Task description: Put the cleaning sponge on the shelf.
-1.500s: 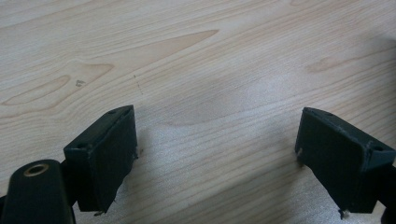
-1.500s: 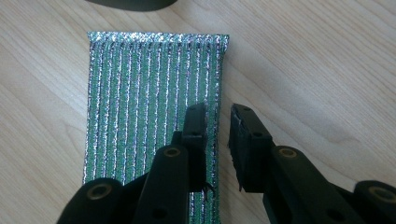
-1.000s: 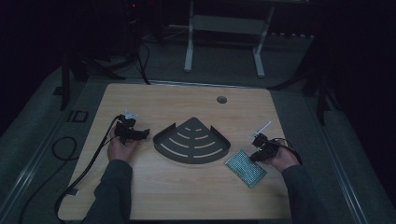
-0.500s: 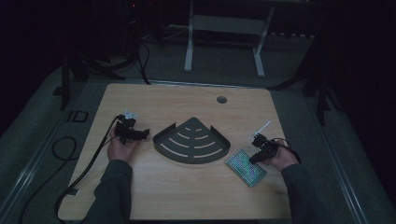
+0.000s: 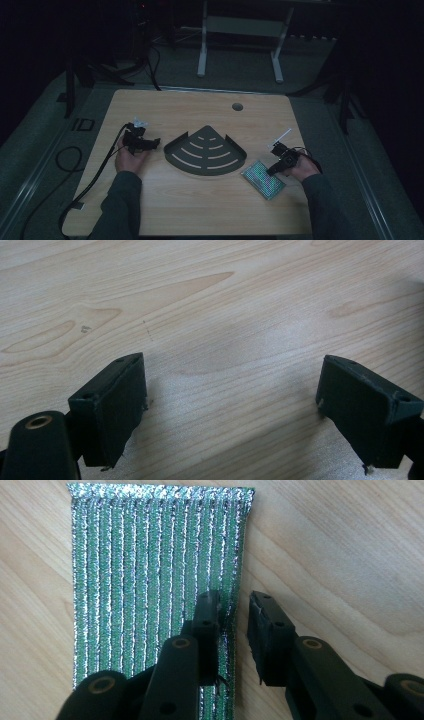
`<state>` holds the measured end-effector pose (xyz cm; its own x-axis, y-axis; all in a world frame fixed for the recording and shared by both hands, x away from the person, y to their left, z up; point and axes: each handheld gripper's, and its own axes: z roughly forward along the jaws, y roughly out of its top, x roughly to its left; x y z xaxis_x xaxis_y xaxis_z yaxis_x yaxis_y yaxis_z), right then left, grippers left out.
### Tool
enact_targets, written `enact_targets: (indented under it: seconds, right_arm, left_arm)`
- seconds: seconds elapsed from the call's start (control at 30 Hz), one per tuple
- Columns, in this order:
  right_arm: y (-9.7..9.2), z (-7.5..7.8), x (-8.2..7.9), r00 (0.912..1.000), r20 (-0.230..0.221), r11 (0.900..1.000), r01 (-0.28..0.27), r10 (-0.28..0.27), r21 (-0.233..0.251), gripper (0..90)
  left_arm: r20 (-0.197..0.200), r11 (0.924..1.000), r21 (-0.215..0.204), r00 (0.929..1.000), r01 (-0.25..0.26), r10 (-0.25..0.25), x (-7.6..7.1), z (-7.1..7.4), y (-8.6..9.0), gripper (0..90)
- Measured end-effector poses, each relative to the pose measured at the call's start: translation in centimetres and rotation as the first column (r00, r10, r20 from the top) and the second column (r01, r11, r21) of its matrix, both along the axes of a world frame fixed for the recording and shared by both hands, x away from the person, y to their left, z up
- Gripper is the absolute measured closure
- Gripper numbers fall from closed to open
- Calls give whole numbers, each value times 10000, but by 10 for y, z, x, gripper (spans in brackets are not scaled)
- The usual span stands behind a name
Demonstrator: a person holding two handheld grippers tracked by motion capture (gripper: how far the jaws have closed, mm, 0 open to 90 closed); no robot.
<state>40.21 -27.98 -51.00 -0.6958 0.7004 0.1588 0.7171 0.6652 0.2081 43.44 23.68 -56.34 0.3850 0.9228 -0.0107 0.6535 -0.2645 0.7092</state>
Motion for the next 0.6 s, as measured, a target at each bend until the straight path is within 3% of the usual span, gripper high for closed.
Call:
enact_targets:
  seconds: [0.27, 0.6]
  right_arm:
    - [0, -1, 2, 9993, -365, 9998, 20, -13, 192, 837]
    - [12, 6, -1, 9994, -187, 9973, -307, 295, -672, 894]
  left_arm:
    - [-1, 10000, -2, 10000, -2, 2, 0, 0, 0, 136]
    - [-1, 10000, -4, 10000, -1, 1, 0, 0, 0, 136]
